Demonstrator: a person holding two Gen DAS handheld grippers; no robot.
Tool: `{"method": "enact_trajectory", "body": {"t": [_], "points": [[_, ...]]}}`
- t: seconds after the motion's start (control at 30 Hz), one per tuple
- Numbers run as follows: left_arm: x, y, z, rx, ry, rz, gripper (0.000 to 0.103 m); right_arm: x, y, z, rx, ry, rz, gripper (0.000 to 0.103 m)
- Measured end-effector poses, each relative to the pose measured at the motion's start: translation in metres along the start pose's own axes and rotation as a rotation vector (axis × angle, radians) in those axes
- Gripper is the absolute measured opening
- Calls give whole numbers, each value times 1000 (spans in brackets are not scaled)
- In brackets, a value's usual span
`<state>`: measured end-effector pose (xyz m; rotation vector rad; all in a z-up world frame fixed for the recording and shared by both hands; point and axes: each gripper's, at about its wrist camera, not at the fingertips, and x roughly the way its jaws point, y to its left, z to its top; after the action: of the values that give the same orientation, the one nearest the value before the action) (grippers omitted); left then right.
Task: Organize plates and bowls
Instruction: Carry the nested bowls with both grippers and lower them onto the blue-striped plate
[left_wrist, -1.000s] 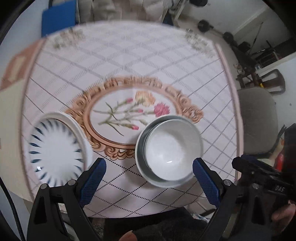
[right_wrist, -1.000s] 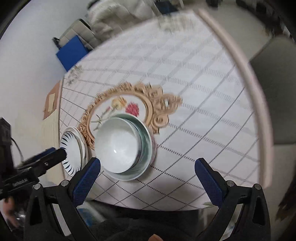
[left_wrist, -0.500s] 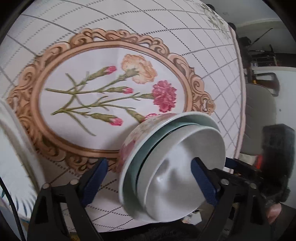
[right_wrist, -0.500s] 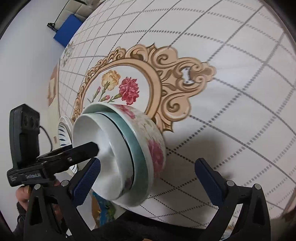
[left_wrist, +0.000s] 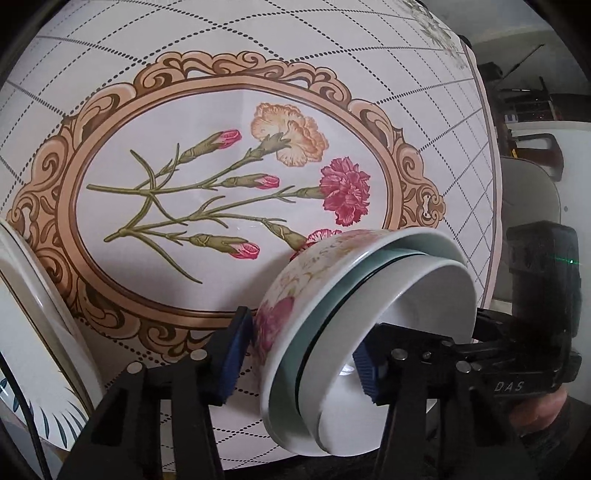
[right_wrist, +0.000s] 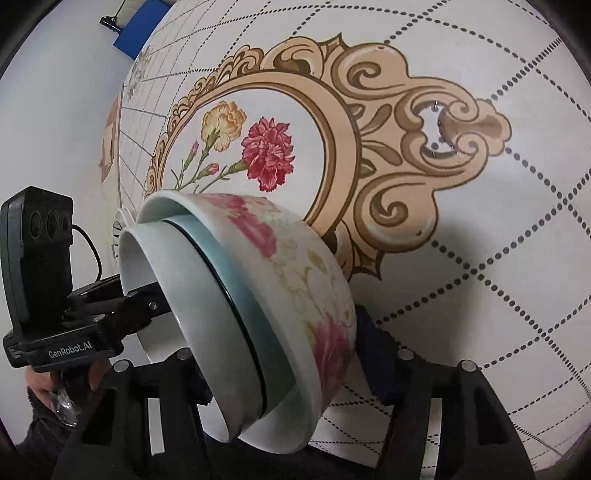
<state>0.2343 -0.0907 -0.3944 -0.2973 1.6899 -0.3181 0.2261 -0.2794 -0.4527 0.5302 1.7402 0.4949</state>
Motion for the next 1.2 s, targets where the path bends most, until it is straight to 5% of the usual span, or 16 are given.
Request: {"method": "enact_trajectory", "body": {"t": [0.37,0.63,1.2], "points": [[-1,-14,-5,20,-30,88,48,-7,3,-8,-28,25,2,55],[-22,-13,-14,-15,-67,76,48,-16,15,-8,-51,43,16,54],[-109,35,-37,-107,-206,82,48,-22,114,1,-168,97,34,54]]}}
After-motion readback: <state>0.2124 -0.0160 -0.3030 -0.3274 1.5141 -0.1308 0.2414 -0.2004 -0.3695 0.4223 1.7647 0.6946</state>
